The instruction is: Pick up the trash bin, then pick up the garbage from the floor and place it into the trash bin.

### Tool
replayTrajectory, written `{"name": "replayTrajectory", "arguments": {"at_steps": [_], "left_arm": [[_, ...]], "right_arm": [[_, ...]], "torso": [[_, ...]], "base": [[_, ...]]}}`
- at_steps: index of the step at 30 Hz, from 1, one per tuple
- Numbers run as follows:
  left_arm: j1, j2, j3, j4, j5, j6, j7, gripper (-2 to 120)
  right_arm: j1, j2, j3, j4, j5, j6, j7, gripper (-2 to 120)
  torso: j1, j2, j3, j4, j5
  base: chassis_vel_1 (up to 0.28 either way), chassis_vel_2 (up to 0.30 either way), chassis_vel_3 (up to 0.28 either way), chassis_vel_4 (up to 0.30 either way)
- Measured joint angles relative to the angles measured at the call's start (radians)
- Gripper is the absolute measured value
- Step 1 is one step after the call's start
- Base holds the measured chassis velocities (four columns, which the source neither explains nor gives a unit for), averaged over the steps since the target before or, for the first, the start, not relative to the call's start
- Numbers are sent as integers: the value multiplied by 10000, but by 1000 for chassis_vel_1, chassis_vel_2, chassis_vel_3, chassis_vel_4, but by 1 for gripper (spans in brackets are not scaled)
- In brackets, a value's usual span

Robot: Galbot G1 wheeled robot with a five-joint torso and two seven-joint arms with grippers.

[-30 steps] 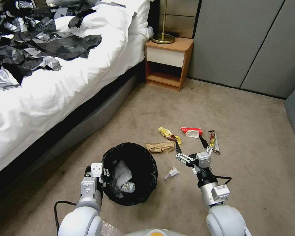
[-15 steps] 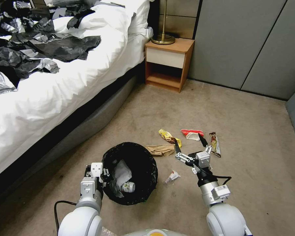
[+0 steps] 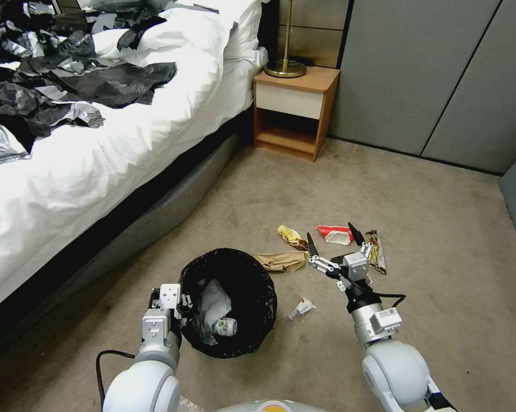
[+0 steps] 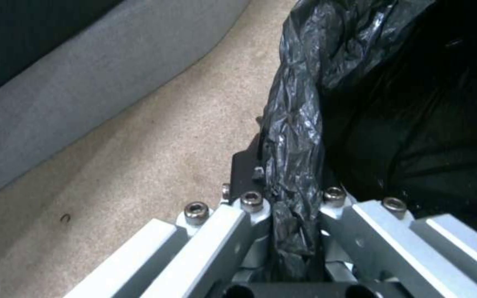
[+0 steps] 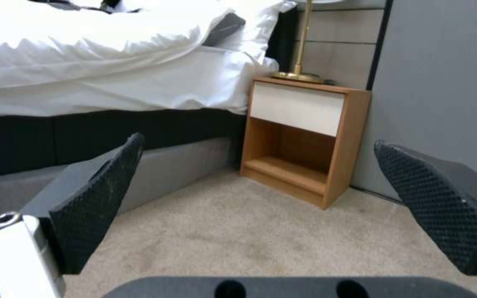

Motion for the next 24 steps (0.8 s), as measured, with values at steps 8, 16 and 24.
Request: {"name": "replayTrajectory", "arguments": {"at_steps": [8,16,24], "left_arm": [[42,56,-20,29,4,9,3,1],[185,52,19,-10,110,-28,24,1],[359,98,-70,-210,133,-30,31,1]], "right_arm": [[522,-307,57,82,924,-944,65,100],[1041,-817,-342,28,2673,-3854,229,100],[1984,-1594,-1468,-1116,3947,-6074,712,100]], "torso": [[0,0,0,1,0],[0,0,0,1,-2],[0,0,0,3,1]], "base": [[0,0,0,0],[0,0,0,0],[0,0,0,0]]}}
